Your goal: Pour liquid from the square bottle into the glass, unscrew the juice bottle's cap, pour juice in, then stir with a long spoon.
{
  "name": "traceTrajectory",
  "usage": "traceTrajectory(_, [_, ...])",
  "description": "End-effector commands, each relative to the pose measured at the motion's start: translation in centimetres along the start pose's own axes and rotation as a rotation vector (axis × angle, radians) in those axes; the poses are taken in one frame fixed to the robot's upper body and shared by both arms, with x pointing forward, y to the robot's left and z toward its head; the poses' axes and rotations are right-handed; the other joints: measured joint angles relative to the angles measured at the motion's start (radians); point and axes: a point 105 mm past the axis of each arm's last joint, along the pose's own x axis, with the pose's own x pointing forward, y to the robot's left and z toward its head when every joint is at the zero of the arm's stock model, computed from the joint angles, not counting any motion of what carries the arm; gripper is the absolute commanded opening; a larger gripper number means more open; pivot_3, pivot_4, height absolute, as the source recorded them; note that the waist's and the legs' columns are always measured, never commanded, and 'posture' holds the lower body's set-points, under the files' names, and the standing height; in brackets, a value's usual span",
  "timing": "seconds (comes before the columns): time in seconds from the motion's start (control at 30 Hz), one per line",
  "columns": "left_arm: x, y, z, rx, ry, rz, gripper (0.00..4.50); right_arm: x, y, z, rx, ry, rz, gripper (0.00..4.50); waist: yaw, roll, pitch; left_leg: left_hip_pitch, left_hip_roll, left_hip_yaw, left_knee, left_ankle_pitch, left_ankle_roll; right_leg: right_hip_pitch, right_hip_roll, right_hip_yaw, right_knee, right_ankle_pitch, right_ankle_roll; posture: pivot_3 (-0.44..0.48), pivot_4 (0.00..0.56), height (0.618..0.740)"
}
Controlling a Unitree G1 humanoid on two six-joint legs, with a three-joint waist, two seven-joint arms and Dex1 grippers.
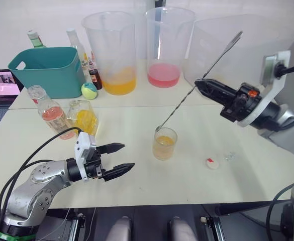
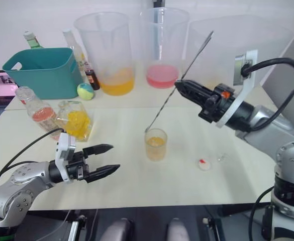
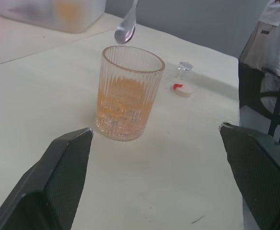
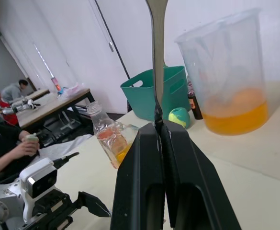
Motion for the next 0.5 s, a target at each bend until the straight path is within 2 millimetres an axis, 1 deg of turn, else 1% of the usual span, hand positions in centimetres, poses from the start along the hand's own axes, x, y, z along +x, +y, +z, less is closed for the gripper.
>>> traceTrajectory(0.03, [0.3,0.0,0.6,0.056,-0.016,-0.019,4.47,0.1,0.5,-0.7,-0.088,0.065,0.012,0.00,0.000,0.000,0.000,0.000,0.000,0.000,0.000,0.000,0.000,0.000,0.000,0.000,0.000,0.000,0.000,0.000,0.150,0.738])
traceTrajectory(0.2, [0.3,0.2,0.5,0.080,-0.010,-0.022,4.47,0.7,1.2,-2.6,-0.153,0.139,0.055,0.00,-0.001,0.000,0.000,0.000,0.000,0.000,0.000,0.000,0.000,-0.001,0.000,0.000,0.000,0.000,0.000,0.000,0.150,0.738])
traceTrajectory(0.3, [0.3,0.6,0.6,0.090,-0.018,-0.001,4.47,1.0,1.1,-3.5,-0.167,0.159,0.064,0.00,-0.001,0.000,0.000,0.000,0.000,0.000,0.000,0.000,0.000,-0.001,0.000,0.000,0.000,0.000,0.000,0.000,0.150,0.738])
traceTrajectory(0.4, [0.2,0.7,0.3,0.093,-0.010,-0.001,4.47,1.8,1.2,-3.8,-0.177,0.159,0.083,0.00,-0.001,0.000,0.000,0.000,0.000,0.000,0.000,0.000,0.000,0.000,0.000,0.000,0.000,0.000,0.000,0.000,0.150,0.738])
traceTrajectory(0.5, [0.2,0.8,0.3,0.095,-0.007,-0.002,4.47,2.8,0.6,-3.7,-0.240,0.149,0.075,0.00,-0.002,0.000,0.000,-0.001,0.000,0.000,0.000,0.000,0.000,-0.001,0.000,0.000,0.000,0.000,0.000,0.000,0.150,0.738])
